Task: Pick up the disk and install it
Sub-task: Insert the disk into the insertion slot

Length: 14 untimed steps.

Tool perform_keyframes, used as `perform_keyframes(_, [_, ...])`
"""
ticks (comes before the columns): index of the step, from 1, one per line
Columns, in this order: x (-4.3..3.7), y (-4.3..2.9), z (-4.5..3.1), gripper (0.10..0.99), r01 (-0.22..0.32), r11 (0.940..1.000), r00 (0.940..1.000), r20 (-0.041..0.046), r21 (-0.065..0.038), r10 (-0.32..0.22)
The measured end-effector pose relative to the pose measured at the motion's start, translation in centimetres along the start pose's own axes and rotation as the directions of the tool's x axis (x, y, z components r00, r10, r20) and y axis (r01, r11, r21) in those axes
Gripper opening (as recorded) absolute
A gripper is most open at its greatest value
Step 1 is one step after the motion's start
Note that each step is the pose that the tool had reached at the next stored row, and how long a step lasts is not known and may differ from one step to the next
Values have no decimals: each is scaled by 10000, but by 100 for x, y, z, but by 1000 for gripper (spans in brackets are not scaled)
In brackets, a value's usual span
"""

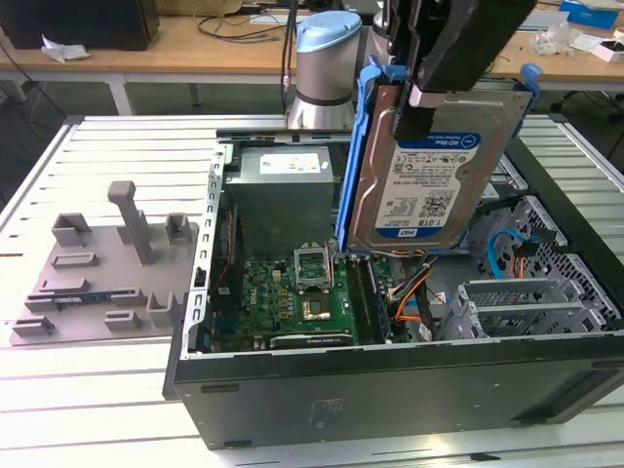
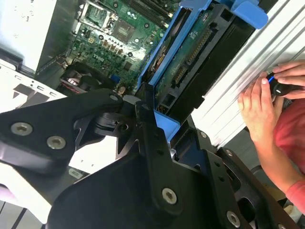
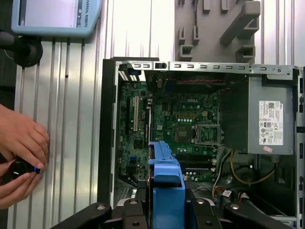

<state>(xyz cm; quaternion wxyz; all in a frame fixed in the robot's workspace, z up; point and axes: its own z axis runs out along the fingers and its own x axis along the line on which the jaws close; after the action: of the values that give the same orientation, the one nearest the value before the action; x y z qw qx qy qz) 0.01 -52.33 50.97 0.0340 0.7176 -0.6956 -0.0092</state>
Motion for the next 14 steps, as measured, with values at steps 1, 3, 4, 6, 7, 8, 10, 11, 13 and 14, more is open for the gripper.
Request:
perform_keyframes(1, [17, -30, -1, 369, 1, 10000, 10000, -1, 9, -1])
perform_keyframes(3, [42, -84, -2, 369, 0, 10000, 10000, -1, 41, 0])
perform_keyframes(4, [49, -103, -3, 369, -2, 10000, 10000, -2, 64, 2])
perform_keyframes(6, [66, -152, -3, 369, -5, 9999, 10000, -5, 147, 5])
perform_keyframes(7, [73, -176, -2, 369, -6, 9998, 10000, -6, 193, 6])
perform_keyframes(8, [77, -198, -1, 369, -7, 9997, 10000, -7, 240, 7])
perform_keyframes(10, [81, -247, 2, 369, -10, 9994, 10000, -11, 334, 11])
perform_keyframes(11, [82, -259, 4, 369, -12, 9994, 10000, -11, 343, 12])
perform_keyframes(13, [95, -284, 13, 369, -10, 9994, 10000, 53, 354, 8])
perform_keyframes(14, [118, -286, 19, 369, -8, 9994, 9999, 128, 356, 4])
